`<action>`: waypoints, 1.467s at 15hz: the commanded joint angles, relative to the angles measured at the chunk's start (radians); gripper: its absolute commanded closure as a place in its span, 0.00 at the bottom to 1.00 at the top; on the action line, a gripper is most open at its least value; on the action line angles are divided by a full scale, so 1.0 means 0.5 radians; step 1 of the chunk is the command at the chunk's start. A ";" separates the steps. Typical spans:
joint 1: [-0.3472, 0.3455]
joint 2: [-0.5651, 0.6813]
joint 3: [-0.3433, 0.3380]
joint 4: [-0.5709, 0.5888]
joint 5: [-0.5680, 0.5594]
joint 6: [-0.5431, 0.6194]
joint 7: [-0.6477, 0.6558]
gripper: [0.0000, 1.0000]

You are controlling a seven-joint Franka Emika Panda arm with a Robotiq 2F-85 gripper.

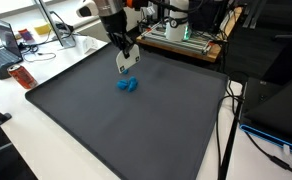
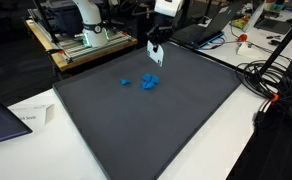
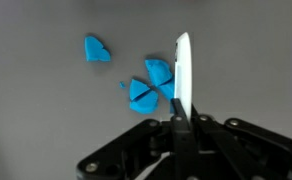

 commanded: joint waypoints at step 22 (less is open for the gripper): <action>-0.341 0.116 -0.029 0.038 0.960 -0.138 -1.084 0.99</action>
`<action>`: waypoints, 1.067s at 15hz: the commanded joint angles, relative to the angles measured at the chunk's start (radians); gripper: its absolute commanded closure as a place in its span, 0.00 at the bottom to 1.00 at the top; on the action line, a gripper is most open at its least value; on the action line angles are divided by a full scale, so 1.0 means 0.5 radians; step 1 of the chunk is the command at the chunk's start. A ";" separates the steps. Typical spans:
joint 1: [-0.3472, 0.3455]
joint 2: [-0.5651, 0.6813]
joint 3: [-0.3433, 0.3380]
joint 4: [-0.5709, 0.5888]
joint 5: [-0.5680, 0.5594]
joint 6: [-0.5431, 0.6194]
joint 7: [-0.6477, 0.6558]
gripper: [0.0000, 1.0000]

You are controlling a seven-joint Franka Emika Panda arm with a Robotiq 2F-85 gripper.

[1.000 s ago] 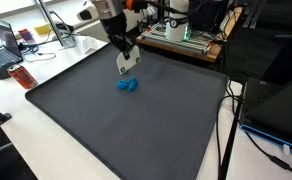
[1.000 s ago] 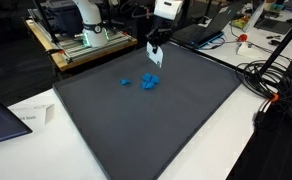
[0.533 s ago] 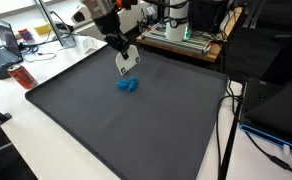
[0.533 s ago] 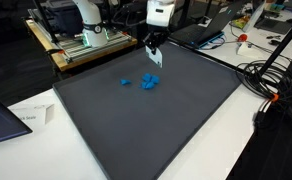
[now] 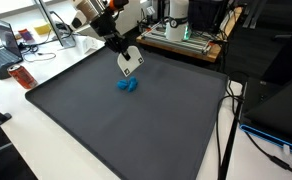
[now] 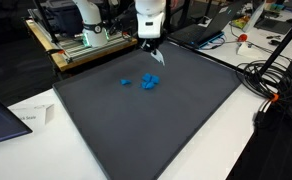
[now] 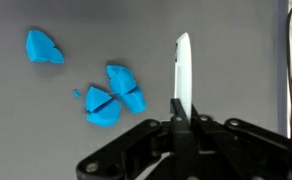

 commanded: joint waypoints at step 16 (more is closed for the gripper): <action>-0.296 0.102 -0.048 0.063 0.472 -0.388 -0.618 0.99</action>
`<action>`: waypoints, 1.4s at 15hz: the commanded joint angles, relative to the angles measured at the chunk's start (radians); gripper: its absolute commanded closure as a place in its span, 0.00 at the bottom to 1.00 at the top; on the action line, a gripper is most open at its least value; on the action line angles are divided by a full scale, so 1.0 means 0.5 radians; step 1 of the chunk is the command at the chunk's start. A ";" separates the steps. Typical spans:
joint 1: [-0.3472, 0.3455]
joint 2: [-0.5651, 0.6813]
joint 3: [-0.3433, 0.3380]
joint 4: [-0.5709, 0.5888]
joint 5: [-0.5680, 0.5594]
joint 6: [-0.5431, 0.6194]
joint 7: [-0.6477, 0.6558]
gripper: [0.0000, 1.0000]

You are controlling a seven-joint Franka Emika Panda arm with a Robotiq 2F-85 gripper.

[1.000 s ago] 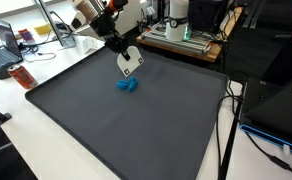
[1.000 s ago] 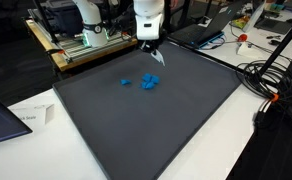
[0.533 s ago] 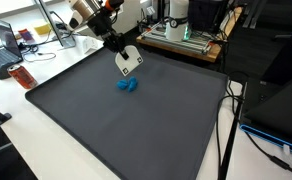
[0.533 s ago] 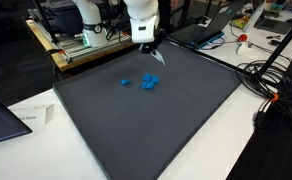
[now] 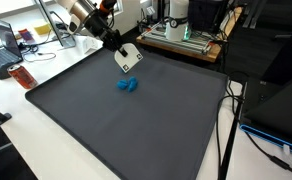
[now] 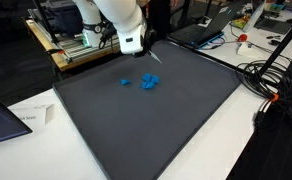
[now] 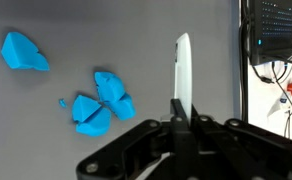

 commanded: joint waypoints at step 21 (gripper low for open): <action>-0.192 0.110 -0.193 0.129 0.195 -0.276 -0.226 0.99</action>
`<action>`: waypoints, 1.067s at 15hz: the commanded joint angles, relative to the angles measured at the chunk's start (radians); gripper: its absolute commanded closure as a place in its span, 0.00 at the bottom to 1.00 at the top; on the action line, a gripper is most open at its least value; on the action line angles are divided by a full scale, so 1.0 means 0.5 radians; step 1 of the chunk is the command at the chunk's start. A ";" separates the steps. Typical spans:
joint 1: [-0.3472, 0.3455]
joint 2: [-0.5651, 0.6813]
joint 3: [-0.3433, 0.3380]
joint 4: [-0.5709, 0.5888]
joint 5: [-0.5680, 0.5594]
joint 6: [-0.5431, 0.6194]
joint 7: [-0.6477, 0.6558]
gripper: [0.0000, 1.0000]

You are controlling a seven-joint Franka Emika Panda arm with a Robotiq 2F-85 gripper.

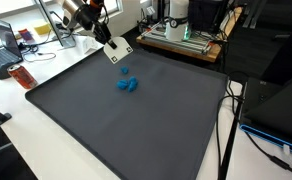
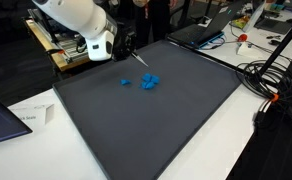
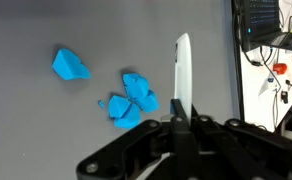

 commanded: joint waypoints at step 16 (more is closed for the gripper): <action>-0.123 0.599 0.033 0.606 0.064 -0.405 -0.196 0.99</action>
